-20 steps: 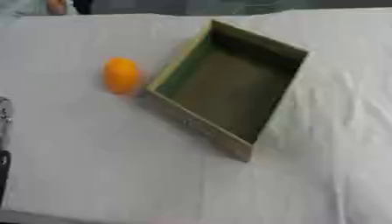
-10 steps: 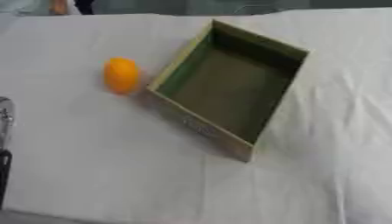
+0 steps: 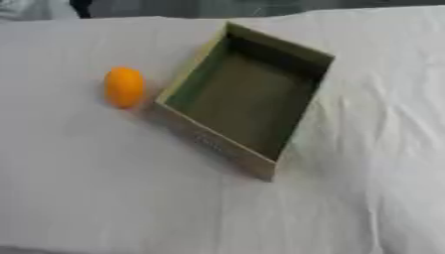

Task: Pick up objects on the table and place them in the box.

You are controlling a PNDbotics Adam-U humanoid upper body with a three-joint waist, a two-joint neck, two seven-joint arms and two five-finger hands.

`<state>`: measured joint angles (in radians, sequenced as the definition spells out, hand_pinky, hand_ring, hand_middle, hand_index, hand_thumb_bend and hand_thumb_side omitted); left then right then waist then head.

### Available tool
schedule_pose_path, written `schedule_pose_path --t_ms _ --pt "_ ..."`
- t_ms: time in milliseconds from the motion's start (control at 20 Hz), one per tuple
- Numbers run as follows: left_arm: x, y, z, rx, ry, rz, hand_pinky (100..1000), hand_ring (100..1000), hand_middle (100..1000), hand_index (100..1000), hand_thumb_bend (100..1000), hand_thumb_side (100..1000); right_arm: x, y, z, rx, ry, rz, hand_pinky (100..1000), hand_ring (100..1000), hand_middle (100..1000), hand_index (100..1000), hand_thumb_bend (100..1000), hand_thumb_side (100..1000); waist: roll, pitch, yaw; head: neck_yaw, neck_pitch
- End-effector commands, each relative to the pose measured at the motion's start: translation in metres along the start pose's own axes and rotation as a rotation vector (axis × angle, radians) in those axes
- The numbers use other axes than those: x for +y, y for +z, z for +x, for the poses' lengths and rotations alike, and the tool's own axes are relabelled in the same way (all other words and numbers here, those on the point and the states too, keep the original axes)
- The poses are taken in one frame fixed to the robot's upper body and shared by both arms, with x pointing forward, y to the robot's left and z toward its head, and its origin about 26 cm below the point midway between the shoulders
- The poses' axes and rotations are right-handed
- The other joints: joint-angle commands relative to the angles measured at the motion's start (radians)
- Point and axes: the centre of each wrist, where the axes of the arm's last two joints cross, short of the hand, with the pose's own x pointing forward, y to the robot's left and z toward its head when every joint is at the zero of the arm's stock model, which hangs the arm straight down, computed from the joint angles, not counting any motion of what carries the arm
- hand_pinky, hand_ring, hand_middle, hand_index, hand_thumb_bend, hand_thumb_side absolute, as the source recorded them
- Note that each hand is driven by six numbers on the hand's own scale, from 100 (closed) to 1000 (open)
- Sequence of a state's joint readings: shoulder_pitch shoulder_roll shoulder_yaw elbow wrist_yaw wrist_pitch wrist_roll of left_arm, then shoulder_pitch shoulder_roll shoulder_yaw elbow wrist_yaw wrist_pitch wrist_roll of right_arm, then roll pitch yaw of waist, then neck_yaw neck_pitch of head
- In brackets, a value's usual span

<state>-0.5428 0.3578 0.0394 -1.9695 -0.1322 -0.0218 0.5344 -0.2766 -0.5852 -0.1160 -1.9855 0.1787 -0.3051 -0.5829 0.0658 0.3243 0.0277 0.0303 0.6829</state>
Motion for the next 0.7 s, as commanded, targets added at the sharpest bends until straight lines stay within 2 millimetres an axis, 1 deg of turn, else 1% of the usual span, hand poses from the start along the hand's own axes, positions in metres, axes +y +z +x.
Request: schedule_pose_path --t_ms 50,250,400,550,700 --pt "0.005 -0.021 0.008 -0.059 -0.183 -0.097 707 732 662 871 143 951 -0.005 -0.008 0.004 -0.037 0.016 0.01 765 846 816 897 100 611 -0.005 -0.024 -0.003 -0.014 -0.002" --pt "0.005 -0.04 0.013 -0.094 -0.413 -0.225 708 732 649 847 152 927 -0.006 -0.007 0.004 -0.038 0.019 0.012 765 846 816 896 100 612 -0.007 -0.026 -0.006 -0.012 0.008" --pt "0.004 -0.05 0.014 -0.106 -0.576 -0.33 717 742 660 838 172 936 -0.006 -0.007 0.003 -0.038 0.019 0.014 765 846 816 896 100 612 -0.009 -0.029 -0.007 -0.003 0.012" --pt "0.001 -0.06 0.015 -0.123 -0.728 -0.448 735 758 685 859 178 948 -0.006 -0.007 0.003 -0.038 0.02 0.018 765 846 816 896 100 612 -0.01 -0.032 -0.006 0.003 0.016" --pt "-0.004 -0.07 0.016 -0.15 -0.859 -0.59 754 776 714 896 193 905 -0.006 -0.006 0.003 -0.036 0.022 0.021 765 846 816 896 100 613 -0.009 -0.036 -0.005 0.019 0.02"
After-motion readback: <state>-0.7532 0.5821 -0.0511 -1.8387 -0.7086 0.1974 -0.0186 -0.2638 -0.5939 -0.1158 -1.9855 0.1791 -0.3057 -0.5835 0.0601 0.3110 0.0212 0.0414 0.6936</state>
